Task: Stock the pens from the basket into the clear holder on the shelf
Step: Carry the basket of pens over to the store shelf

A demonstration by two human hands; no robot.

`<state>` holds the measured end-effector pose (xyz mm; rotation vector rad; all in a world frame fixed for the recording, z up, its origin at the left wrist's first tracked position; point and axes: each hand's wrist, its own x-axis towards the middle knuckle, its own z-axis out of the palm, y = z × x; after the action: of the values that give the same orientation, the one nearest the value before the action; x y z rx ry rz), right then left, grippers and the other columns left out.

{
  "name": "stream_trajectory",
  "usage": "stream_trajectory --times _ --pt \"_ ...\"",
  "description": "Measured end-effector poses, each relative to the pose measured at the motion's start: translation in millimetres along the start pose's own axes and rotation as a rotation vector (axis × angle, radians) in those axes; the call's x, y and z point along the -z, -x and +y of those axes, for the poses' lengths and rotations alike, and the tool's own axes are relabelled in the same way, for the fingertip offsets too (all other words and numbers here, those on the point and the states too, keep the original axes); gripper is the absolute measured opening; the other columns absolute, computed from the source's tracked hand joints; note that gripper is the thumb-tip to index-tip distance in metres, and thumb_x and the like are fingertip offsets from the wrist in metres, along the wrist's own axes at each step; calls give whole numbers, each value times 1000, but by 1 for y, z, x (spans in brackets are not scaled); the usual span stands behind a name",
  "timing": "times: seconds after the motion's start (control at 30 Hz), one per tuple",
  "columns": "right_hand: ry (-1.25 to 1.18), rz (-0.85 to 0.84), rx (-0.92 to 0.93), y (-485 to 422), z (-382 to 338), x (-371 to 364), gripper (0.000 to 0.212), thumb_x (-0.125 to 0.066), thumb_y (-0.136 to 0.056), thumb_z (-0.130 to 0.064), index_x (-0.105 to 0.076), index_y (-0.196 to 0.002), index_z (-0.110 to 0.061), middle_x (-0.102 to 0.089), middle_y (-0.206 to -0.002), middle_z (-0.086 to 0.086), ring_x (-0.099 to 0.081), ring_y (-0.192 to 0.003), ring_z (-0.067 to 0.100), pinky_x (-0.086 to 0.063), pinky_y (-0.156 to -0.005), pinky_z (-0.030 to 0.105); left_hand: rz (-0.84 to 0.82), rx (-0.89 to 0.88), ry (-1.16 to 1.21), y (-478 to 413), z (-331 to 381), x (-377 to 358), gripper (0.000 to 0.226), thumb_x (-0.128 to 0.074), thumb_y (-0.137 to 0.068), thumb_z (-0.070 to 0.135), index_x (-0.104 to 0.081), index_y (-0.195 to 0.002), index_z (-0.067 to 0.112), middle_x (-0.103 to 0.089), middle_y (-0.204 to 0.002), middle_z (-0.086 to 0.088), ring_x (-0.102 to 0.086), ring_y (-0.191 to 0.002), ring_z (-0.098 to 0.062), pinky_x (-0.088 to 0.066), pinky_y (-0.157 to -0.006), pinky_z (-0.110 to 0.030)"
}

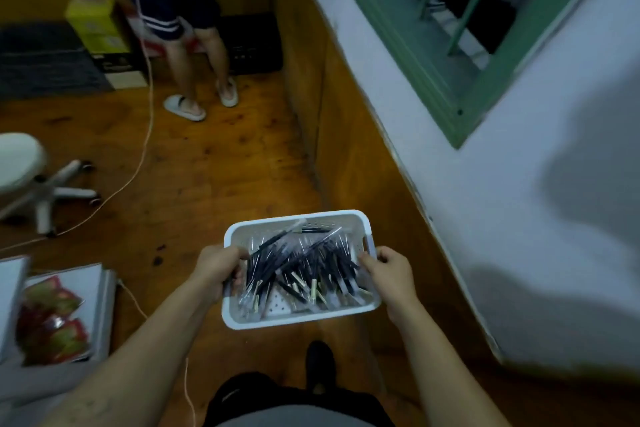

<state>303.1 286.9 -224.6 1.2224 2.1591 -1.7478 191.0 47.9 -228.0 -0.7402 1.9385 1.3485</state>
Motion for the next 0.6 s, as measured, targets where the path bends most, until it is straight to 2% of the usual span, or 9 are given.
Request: stream_trajectory --times 0.07,0.13,0.2,0.27,0.33,0.47,0.6 --pt "41 -39 38 -25 -25 -7 10 -61 -92 -18 -66 -87 -10 -70 -86 8 -69 -78 22 -53 -59 30 24 -1 61 -8 15 4 19 -59 -85 0 -49 -69 3 -40 -44 -9 -35 -35 -17 -33 -41 -24" --pt "98 -60 80 -48 -49 -20 11 -62 -90 -18 -67 -86 -9 -70 -84 8 -68 -79 25 -53 -64 35 62 -4 139 -16 28 12 15 -63 -84 0 -54 -72 2 -40 -41 -6 -35 -34 -17 -34 -39 -23" --pt "151 -105 118 -68 -75 -36 12 -62 -90 -18 -67 -84 -9 -69 -81 7 -66 -79 24 -53 -65 37 108 -10 225 -27 40 24 22 -64 -84 3 -53 -65 3 -39 -38 -5 -34 -32 -18 -33 -39 -23" --pt "202 -162 152 -87 -99 -56 13 -61 -91 -18 -65 -81 -11 -65 -76 2 -62 -72 18 -47 -57 30 147 -12 308 -42 53 39 32 -64 -86 9 -48 -59 7 -39 -39 -6 -35 -33 -18 -35 -39 -24" --pt "241 -192 181 -108 -122 -79 17 -61 -91 -17 -62 -75 -15 -62 -72 -1 -59 -68 17 -43 -55 27 171 -6 359 -60 64 54 36 -64 -87 14 -45 -56 9 -40 -41 -7 -36 -35 -19 -37 -41 -25" --pt "295 -233 161 -155 -164 -136 15 -65 -89 -21 -64 -74 -17 -70 -78 3 -68 -77 25 -55 -68 41 222 18 436 -108 91 87 36 -63 -88 18 -45 -58 10 -42 -47 -8 -38 -39 -20 -38 -44 -27" --pt "337 -265 157 -194 -214 -208 17 -66 -88 -27 -66 -76 -14 -72 -80 7 -69 -80 31 -56 -74 47 242 34 480 -158 127 137 35 -62 -90 21 -48 -60 10 -44 -50 -8 -39 -43 -20 -38 -48 -28"
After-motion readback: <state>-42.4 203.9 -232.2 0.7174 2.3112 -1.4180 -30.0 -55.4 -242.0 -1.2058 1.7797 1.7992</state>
